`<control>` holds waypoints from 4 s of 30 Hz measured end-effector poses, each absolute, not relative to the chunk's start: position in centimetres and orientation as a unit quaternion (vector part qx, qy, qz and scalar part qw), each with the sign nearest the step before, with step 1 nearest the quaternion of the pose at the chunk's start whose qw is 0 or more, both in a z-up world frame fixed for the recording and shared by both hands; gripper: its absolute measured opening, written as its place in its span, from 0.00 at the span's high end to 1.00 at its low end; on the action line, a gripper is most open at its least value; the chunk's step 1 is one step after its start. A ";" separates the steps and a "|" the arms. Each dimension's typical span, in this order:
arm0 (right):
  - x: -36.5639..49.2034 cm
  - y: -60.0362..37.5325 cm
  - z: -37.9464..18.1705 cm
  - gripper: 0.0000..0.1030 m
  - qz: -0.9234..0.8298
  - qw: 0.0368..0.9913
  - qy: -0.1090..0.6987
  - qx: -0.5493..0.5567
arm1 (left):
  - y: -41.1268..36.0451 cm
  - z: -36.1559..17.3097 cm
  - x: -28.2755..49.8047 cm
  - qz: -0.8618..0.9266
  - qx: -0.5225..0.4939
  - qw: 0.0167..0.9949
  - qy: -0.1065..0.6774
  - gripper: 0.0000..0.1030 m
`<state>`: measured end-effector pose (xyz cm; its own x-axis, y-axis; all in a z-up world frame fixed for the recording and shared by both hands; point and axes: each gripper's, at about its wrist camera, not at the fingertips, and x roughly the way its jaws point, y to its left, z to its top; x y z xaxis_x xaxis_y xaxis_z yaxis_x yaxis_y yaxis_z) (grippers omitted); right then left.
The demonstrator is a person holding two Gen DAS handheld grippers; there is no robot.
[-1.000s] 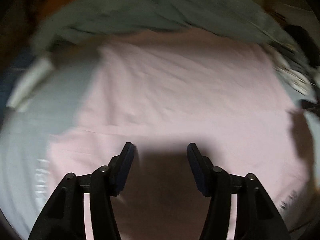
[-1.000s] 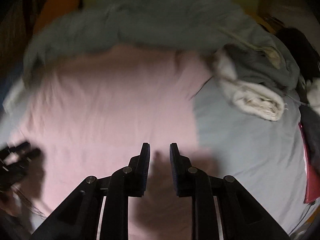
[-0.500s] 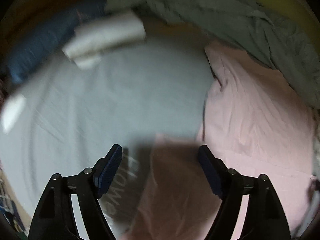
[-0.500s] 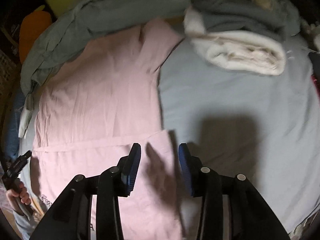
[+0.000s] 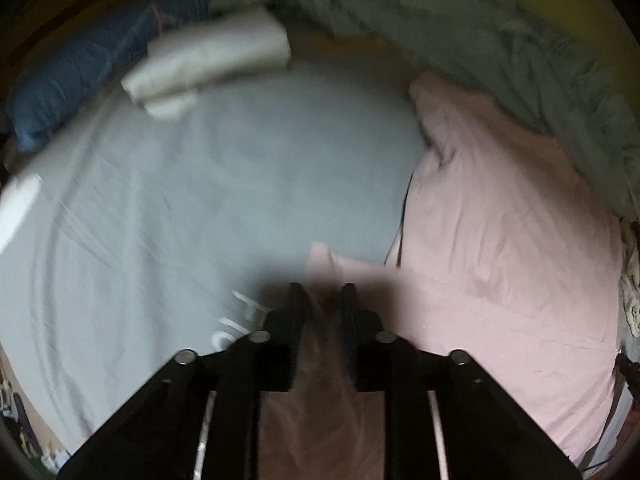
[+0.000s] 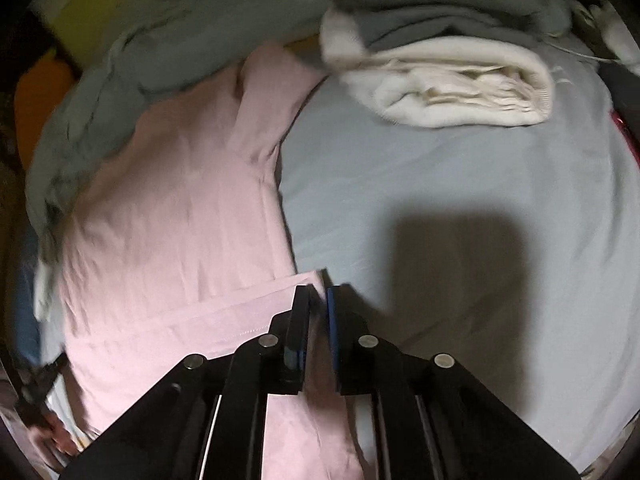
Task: Fold small clothes
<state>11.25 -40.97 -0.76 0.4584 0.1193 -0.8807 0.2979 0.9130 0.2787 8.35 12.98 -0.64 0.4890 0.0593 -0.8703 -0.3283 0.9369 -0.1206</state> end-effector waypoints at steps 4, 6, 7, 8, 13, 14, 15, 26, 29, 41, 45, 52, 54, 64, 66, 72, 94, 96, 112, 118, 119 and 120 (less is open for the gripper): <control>8.7 -41.8 3.0 0.78 -0.098 0.872 0.450 0.163 | 13.0 2.8 4.0 0.130 -0.101 0.897 0.410 0.57; 6.5 -41.5 4.2 0.70 -0.087 0.887 0.429 0.148 | 12.4 3.3 1.2 0.111 -0.095 0.909 0.391 0.56; 5.4 -41.2 4.6 0.69 -0.076 0.890 0.424 0.146 | 12.2 3.0 0.0 0.102 -0.096 0.910 0.390 0.55; 4.4 -40.6 4.6 0.68 -0.059 0.893 0.421 0.144 | 12.1 2.5 -1.2 0.091 -0.102 0.910 0.392 0.55; -1.6 -38.3 2.2 0.56 -0.021 0.889 0.430 0.158 | 13.7 -2.6 -7.1 0.057 -0.222 0.888 0.398 0.57; -2.0 -37.5 1.5 0.56 -0.025 0.886 0.432 0.163 | 14.1 -3.5 -7.4 0.046 -0.245 0.880 0.404 0.57; -2.8 -37.3 0.8 0.56 -0.030 0.884 0.434 0.172 | 13.9 -4.0 -7.5 0.042 -0.258 0.879 0.399 0.57; -6.5 -36.5 -2.8 0.52 -0.091 0.885 0.397 0.226 | 14.4 -3.9 -8.7 0.008 -0.333 0.866 0.374 0.66; -6.1 -37.0 -3.3 0.52 -0.031 0.874 0.399 0.277 | 14.4 -5.1 -8.2 -0.019 -0.370 0.845 0.386 0.90; -5.4 -39.9 -4.7 0.95 -0.053 0.861 0.352 0.362 | 14.6 -4.7 -6.7 0.031 -0.384 0.849 0.363 0.97; -7.2 -38.4 -0.7 0.96 -0.074 0.913 0.288 0.280 | 14.1 -2.4 -8.3 0.020 -0.351 0.881 0.316 0.98; -9.4 -37.3 2.2 0.96 -0.131 0.929 0.283 0.198 | 12.2 -0.8 -9.6 0.026 -0.285 0.898 0.334 0.97; -9.7 -38.3 0.8 0.96 -0.131 0.914 0.304 0.234 | 12.3 -1.8 -9.9 0.035 -0.294 0.891 0.344 0.97; -11.2 -39.1 8.0 0.96 -0.098 0.945 0.211 0.228 | 10.6 8.9 -10.9 0.008 -0.233 0.942 0.242 0.98; -9.5 -38.6 11.2 0.96 -0.086 0.957 0.186 0.205 | 11.0 10.4 -9.0 -0.012 -0.224 0.950 0.217 0.98; 6.0 -35.6 16.4 0.96 -0.059 0.969 0.203 0.131 | 11.3 13.2 6.6 0.002 -0.167 0.951 0.260 0.98; 10.3 -36.1 36.5 0.96 -0.004 0.993 0.055 0.100 | 13.1 35.8 9.8 -0.050 -0.163 0.978 0.120 0.98; 7.1 -36.2 30.3 0.96 0.001 0.991 0.093 0.098 | 12.7 30.1 6.8 -0.039 -0.157 0.975 0.153 0.98; -6.8 -36.6 -1.4 0.96 -0.095 0.905 0.381 0.162 | 12.1 -3.5 -6.7 0.037 -0.210 0.871 0.442 0.98; -9.6 -36.2 -0.3 0.96 -0.120 0.916 0.357 0.139 | 11.3 -1.7 -7.8 0.036 -0.207 0.878 0.429 0.98; -10.0 -35.5 0.3 0.96 -0.127 0.919 0.352 0.123 | 11.4 -1.3 -8.2 0.032 -0.215 0.877 0.428 0.98; -11.0 -34.7 1.1 0.96 -0.131 0.927 0.341 0.085 | 11.5 -0.8 -8.6 0.026 -0.224 0.876 0.427 0.98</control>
